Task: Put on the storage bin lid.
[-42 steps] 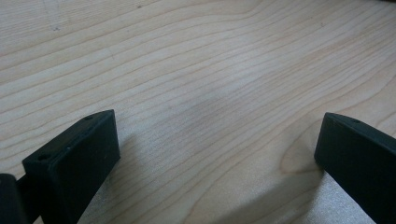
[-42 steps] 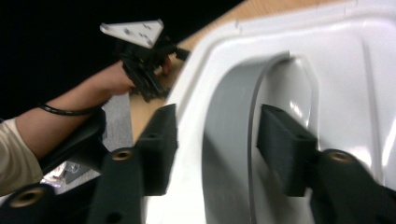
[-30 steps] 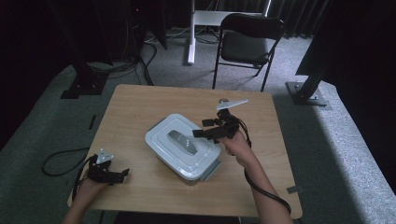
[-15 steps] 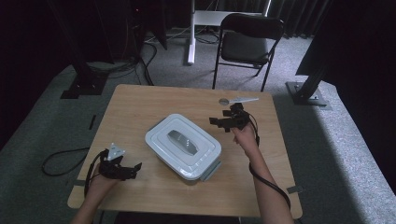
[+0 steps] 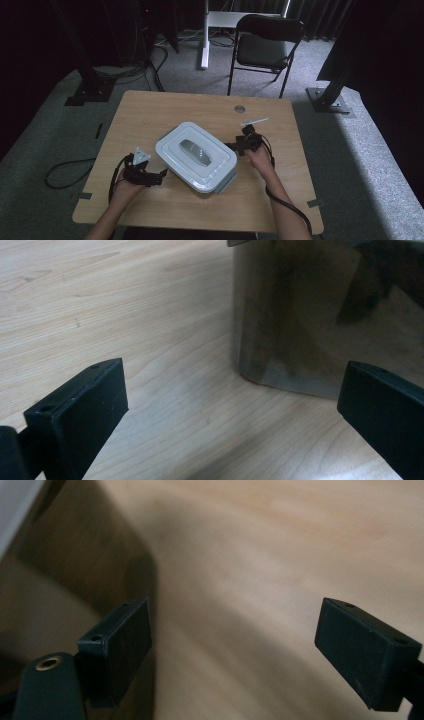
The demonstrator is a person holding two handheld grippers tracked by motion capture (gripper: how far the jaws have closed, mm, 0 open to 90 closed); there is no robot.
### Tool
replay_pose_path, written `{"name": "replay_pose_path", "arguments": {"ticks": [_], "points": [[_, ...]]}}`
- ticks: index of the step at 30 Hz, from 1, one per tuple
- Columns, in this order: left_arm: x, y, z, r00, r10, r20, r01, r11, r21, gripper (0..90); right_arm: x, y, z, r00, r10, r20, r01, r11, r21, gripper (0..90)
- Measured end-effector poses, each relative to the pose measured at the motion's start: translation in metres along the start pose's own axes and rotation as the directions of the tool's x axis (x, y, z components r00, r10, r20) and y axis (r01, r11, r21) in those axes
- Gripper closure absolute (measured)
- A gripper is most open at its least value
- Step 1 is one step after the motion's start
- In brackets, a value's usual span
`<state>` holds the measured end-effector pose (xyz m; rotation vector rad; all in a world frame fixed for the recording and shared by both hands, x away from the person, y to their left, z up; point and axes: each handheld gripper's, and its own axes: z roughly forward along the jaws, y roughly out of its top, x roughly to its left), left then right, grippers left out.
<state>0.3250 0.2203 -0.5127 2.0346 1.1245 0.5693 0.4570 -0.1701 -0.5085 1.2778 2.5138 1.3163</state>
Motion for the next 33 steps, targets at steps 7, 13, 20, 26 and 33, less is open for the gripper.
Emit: {"name": "replay_pose_path", "arguments": {"ticks": [7, 13, 20, 26, 33], "points": [[-0.004, 0.009, 0.014, 0.9999, 0.016, -0.005, -0.016, 0.9997, 0.019, 0.3, 0.005, -0.021, 0.000, 0.9991, 0.010, -0.042, -0.009, 1.000, 0.010, 15.2], [-0.001, 0.021, 0.025, 0.9995, 0.018, -0.028, -0.017, 0.9995, 0.026, 0.3, 0.011, -0.038, -0.007, 0.9966, 0.032, -0.077, -0.034, 0.999, -0.025, 15.2], [0.001, 0.031, 0.036, 0.9988, 0.039, -0.031, -0.038, 0.9984, 0.041, 0.3, 0.025, -0.052, -0.011, 0.9963, 0.023, -0.083, -0.027, 0.999, -0.047, 14.2], [0.005, 0.038, 0.045, 0.9988, 0.046, -0.019, -0.045, 0.9979, 0.046, 0.3, 0.039, -0.059, -0.017, 0.9998, 0.015, -0.014, -0.016, 0.997, -0.074, 14.3], [0.008, 0.043, 0.053, 0.9991, 0.040, -0.012, -0.039, 0.9982, 0.044, 0.4, 0.047, -0.067, -0.021, 0.9989, 0.017, -0.044, -0.019, 0.998, -0.065, 14.3]]}}
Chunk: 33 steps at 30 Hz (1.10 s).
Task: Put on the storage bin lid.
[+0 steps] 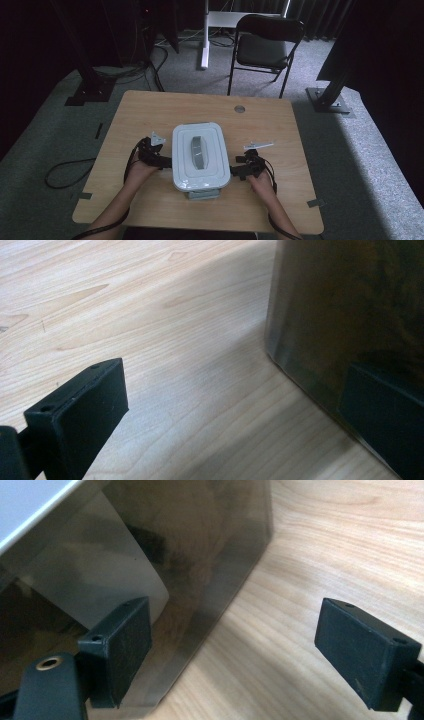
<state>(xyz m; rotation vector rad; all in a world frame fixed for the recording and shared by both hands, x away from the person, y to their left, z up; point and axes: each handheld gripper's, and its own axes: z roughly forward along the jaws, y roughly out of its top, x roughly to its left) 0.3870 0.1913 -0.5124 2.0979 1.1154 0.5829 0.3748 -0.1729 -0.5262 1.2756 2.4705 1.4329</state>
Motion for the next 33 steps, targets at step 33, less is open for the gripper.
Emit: {"name": "replay_pose_path", "arguments": {"ticks": [33], "points": [[0.014, -0.018, -0.020, 0.9981, 0.029, 0.054, -0.023, 0.9934, -0.112, 0.4, -0.011, -0.024, -0.027, 0.9536, -0.008, 0.301, 0.069, 0.979, -0.193, 10.7]]}}
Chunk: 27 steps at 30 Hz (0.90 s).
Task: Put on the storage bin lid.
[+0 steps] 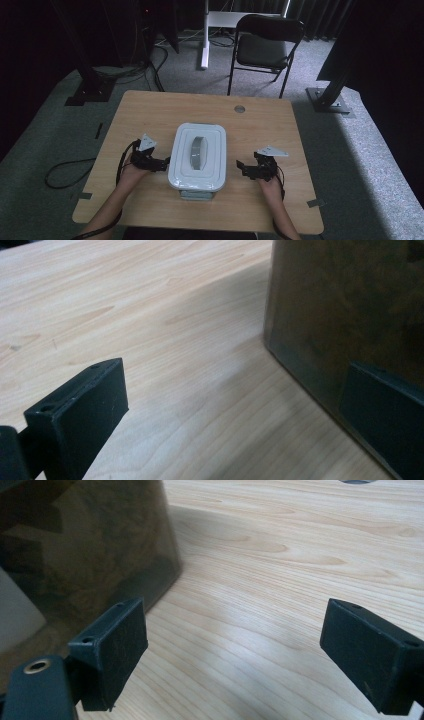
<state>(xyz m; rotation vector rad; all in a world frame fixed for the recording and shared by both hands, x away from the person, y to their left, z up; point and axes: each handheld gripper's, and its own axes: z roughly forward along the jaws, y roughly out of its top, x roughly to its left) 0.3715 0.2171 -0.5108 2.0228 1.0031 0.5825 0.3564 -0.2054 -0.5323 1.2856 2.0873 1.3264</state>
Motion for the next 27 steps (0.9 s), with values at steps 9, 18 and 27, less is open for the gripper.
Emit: {"name": "replay_pose_path", "arguments": {"ticks": [9, 18, 27], "points": [[0.008, -0.017, -0.010, 0.9993, -0.034, -0.015, 0.034, 0.9994, 0.004, 0.4, -0.008, -0.008, -0.008, 0.9982, 0.019, 0.056, -0.019, 1.000, -0.013, 10.7], [0.018, -0.034, -0.021, 0.9970, -0.063, -0.045, 0.064, 0.9978, 0.016, 0.4, -0.019, -0.020, -0.020, 0.9934, 0.040, 0.108, -0.038, 0.999, -0.017, 10.6], [0.025, -0.049, -0.028, 0.9907, -0.113, -0.076, 0.114, 0.9933, 0.018, 0.4, -0.029, -0.031, -0.032, 0.9863, 0.059, 0.154, -0.057, 0.998, -0.021, 10.7]]}}
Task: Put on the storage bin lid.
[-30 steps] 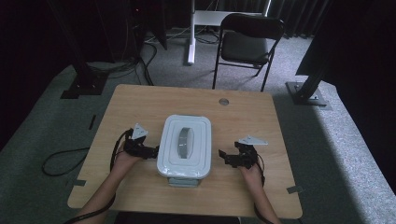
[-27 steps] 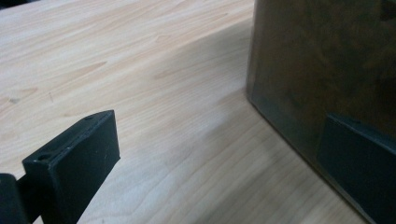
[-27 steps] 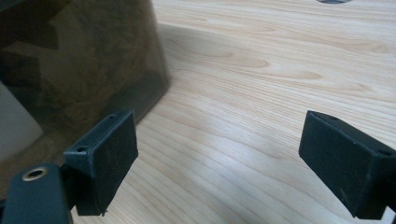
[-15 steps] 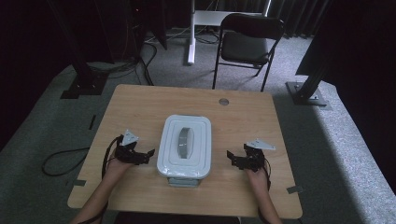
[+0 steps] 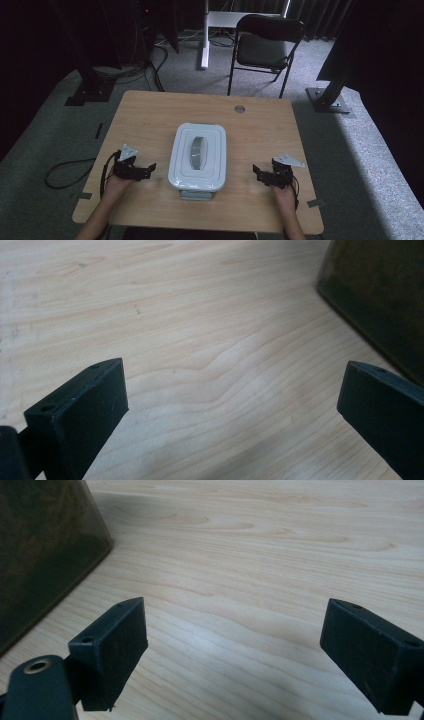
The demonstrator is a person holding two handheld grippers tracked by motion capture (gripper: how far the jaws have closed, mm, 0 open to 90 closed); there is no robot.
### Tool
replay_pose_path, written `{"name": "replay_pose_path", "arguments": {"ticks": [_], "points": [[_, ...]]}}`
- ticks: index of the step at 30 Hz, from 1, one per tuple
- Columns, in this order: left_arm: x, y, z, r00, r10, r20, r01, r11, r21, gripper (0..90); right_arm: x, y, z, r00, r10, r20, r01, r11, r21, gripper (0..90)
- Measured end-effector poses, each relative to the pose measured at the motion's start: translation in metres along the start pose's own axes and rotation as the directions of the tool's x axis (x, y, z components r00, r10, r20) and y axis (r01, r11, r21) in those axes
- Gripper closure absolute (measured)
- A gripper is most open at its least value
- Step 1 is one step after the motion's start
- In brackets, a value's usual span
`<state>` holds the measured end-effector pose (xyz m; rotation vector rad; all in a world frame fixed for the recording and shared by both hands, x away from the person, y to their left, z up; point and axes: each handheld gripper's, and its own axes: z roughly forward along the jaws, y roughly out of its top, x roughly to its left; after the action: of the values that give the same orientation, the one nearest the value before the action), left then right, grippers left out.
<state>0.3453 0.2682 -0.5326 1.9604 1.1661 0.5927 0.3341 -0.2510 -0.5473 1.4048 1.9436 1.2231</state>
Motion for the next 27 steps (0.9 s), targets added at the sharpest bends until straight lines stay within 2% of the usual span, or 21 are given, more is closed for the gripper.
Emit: {"name": "replay_pose_path", "arguments": {"ticks": [10, 11, 13, 18, 21, 25, 27], "points": [[0.010, -0.015, -0.009, 0.9980, -0.040, -0.049, 0.040, 0.9992, 0.006, 0.4, -0.012, -0.010, -0.015, 0.9979, 0.031, 0.057, -0.031, 1.000, -0.005, 10.7], [0.014, -0.019, -0.012, 0.9964, -0.057, -0.063, 0.058, 0.9983, 0.011, 0.4, -0.012, -0.011, -0.016, 0.9978, 0.032, 0.057, -0.032, 0.999, -0.003, 10.6], [0.017, -0.023, -0.015, 0.9951, -0.060, -0.078, 0.062, 0.9980, 0.017, 0.4, -0.014, -0.015, -0.019, 0.9962, 0.019, 0.085, -0.020, 1.000, 0.013, 10.7], [0.023, -0.031, -0.023, 0.9893, -0.087, -0.117, 0.092, 0.9949, 0.041, 0.4, -0.017, -0.019, -0.024, 0.9928, 0.034, 0.115, -0.036, 0.999, 0.018, 10.7], [0.027, -0.036, -0.027, 0.9827, -0.107, -0.151, 0.117, 0.9915, 0.057, 0.4, -0.018, -0.021, -0.029, 0.9886, 0.047, 0.143, -0.050, 0.999, 0.012, 10.6], [0.029, -0.041, -0.032, 0.9676, -0.140, -0.210, 0.157, 0.9854, 0.066, 0.4, -0.021, -0.024, -0.033, 0.9801, 0.052, 0.192, -0.056, 0.998, 0.016, 10.6], [0.029, -0.043, -0.034, 0.9601, -0.150, -0.236, 0.172, 0.9823, 0.074, 0.4, -0.023, -0.026, -0.036, 0.9729, 0.056, 0.224, -0.060, 0.998, 0.012, 10.6]]}}
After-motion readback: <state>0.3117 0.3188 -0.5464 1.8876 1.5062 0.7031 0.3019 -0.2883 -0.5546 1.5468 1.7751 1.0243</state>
